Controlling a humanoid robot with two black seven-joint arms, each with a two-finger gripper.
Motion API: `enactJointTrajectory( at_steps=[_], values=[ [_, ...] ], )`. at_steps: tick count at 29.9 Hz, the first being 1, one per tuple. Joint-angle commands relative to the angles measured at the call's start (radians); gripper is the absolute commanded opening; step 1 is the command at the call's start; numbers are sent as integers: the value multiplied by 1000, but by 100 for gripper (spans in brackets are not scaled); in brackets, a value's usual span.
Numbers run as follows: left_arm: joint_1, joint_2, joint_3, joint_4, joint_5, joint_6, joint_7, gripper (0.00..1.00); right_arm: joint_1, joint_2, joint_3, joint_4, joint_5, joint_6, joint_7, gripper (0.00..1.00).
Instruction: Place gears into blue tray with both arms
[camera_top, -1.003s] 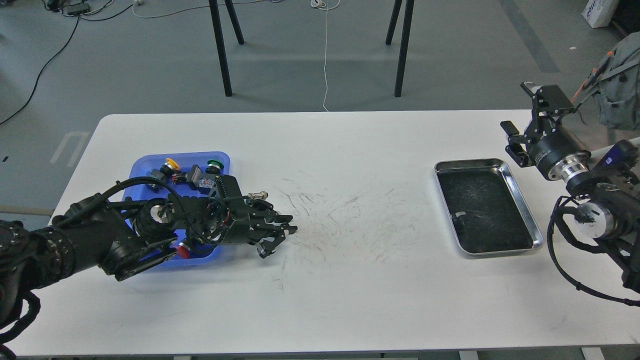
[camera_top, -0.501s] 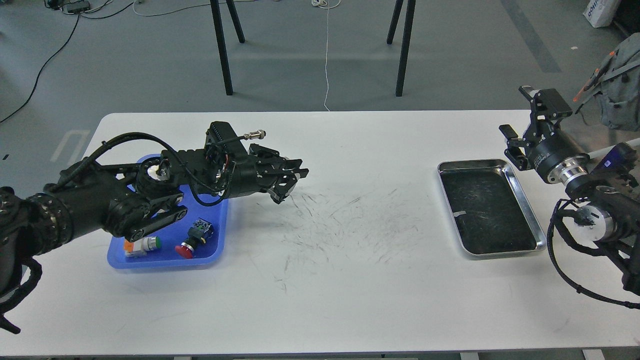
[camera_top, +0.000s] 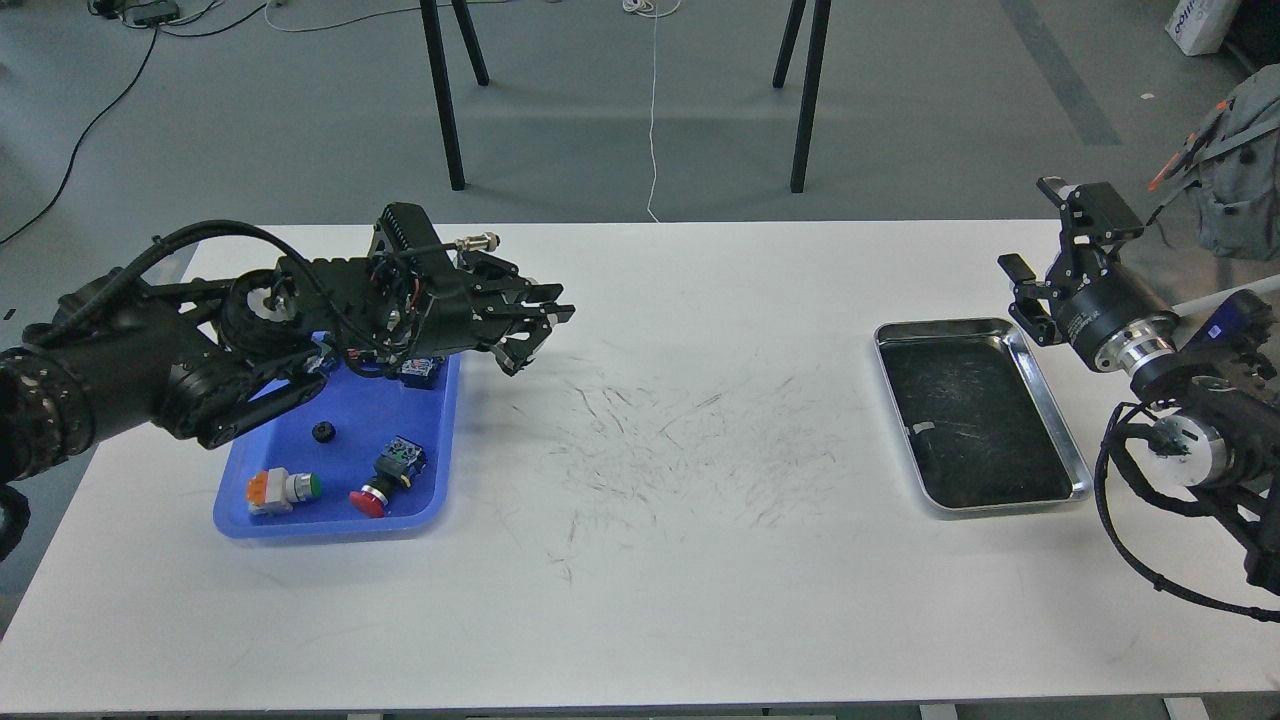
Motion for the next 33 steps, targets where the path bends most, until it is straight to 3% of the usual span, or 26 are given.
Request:
enactJointTrajectory(
  at_steps=[1,33],
  values=[
    [0,26,29,0,18,-1,0,24,0,0,0,0,0,0,0,98],
    [61,194,183,0,114,1,0,25,0,2,-1,0,-3,5,0,98]
  ],
)
